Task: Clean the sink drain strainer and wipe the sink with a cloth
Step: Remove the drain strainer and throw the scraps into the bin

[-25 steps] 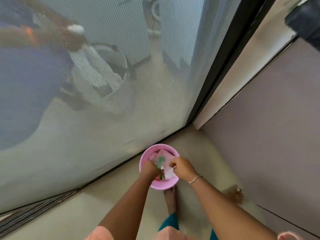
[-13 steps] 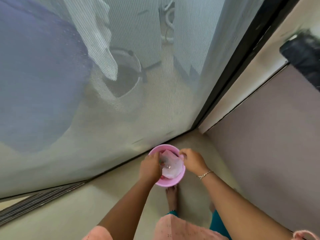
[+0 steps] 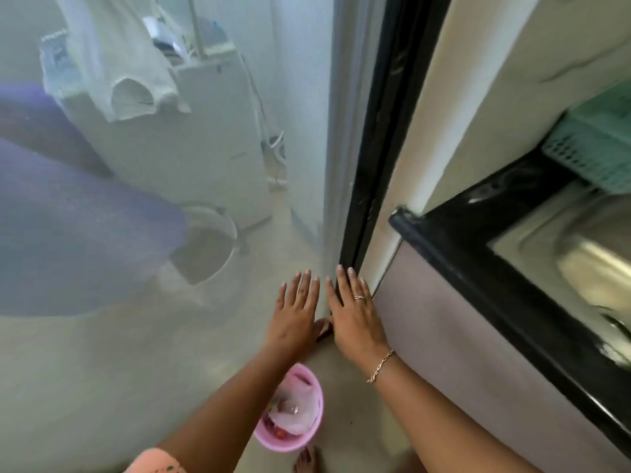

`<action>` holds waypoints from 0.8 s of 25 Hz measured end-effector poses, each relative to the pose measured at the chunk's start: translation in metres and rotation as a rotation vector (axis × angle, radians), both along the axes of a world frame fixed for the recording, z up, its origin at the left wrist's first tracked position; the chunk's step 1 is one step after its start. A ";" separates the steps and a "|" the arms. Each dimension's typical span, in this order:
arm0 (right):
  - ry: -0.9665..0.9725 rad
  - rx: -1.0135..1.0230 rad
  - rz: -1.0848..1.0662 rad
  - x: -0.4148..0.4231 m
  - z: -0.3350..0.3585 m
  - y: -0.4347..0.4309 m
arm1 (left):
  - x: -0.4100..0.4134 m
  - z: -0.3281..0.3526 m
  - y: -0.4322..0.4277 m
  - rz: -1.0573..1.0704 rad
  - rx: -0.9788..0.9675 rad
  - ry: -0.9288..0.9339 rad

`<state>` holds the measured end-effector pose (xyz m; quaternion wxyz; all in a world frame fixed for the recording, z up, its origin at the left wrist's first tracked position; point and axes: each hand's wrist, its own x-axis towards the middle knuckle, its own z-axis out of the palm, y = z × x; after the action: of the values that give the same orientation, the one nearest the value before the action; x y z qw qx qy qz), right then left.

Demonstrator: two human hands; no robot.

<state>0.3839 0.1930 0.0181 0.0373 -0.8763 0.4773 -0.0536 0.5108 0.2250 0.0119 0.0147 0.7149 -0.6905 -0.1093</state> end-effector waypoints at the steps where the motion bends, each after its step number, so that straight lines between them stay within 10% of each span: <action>1: -0.005 -0.024 0.000 -0.005 0.014 -0.008 | -0.006 0.013 -0.009 -0.035 -0.046 0.000; 20: -0.088 -0.207 -0.499 -0.220 0.148 -0.090 | -0.226 0.151 -0.148 -0.517 -0.301 0.038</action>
<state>0.1635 0.1029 0.1659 -0.0462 -0.7275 0.6683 -0.1479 0.2851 0.0773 0.1625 0.1053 0.5028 -0.8577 -0.0191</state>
